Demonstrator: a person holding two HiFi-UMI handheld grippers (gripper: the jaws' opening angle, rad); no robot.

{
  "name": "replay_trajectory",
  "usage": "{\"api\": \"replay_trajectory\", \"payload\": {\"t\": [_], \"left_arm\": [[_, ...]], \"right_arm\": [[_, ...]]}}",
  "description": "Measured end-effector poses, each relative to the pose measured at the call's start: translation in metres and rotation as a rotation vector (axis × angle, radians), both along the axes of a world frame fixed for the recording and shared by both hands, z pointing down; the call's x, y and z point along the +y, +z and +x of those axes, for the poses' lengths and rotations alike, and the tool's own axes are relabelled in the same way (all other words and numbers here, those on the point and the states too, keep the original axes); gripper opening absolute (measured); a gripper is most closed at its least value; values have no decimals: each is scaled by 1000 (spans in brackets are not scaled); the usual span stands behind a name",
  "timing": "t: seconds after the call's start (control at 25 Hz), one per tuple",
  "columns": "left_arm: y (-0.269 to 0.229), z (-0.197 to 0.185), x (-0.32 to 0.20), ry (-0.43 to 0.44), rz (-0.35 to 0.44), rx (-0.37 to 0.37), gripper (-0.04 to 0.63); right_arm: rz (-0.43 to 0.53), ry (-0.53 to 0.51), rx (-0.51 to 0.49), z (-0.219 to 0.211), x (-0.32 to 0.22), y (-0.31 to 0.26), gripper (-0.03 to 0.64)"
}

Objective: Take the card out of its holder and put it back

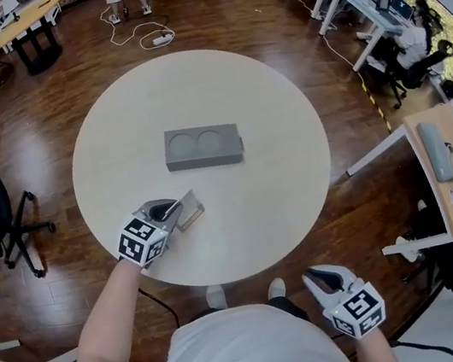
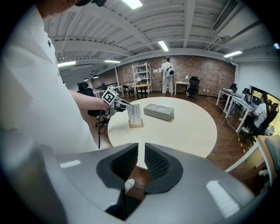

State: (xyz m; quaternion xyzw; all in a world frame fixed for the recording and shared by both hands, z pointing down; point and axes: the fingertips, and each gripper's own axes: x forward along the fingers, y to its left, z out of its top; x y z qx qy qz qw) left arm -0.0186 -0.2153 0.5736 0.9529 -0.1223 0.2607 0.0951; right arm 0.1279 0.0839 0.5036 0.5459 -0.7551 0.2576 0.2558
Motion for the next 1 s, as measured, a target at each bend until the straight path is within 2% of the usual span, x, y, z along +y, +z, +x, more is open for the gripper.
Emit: {"api": "replay_trajectory", "payload": {"t": [0.4,0.48,0.6,0.76,0.88,1.0], "left_arm": [[26,9,5,-19,-8,-47,24],[23,9,4,-43,-2,-48,98],[10,-3,0,-126,21,-32,130],[-23,-31,11,-299,74,7,150],[-45,-48,43,-405,113,26,150],[-56,-54,97,-510,131,41,150]], "right_arm": [[-9,-45,-13,7,1,2,40],[-3,-75,-12,10,-1,1,40],[10,-119,-12,15,-8,0,41],[52,-189,-14,30,-17,-6,49],[89,-262,-19,43,-18,-6,61],[114,-365,-24,57,-6,-1,61]]}}
